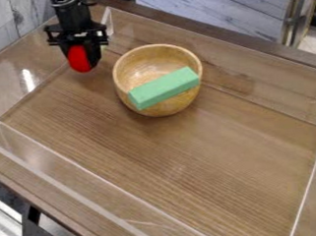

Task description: Move the red fruit to the left

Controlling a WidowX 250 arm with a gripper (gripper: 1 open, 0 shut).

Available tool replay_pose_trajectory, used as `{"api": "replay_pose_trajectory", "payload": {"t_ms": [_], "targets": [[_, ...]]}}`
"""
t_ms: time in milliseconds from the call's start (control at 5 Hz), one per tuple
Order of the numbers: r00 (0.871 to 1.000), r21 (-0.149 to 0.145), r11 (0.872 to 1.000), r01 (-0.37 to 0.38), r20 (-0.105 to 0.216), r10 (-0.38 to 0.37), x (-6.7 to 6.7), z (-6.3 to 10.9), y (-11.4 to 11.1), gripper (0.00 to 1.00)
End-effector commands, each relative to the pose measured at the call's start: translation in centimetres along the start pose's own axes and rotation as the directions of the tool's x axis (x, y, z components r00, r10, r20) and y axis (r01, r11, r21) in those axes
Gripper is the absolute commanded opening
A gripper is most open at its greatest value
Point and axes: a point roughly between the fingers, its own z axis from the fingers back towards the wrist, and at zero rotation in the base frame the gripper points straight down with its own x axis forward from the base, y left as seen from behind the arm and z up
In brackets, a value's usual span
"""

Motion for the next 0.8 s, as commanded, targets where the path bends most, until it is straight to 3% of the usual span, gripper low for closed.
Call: {"api": "replay_pose_trajectory", "payload": {"t_ms": [0, 200, 400, 600], "targets": [[0.999, 0.008, 1.000, -0.024, 0.033, 0.024, 0.2, 0.9, 0.8, 0.00], [1.000, -0.001, 1.000, -0.011, 0.026, 0.011, 0.6, 1.1, 0.9, 1.00], [1.000, -0.017, 1.000, 0.004, 0.029, -0.003, 0.9, 1.9, 0.8, 0.00], [0.998, -0.025, 0.999, -0.047, 0.040, 0.048, 1.3, 3.1, 1.1, 0.00]]}}
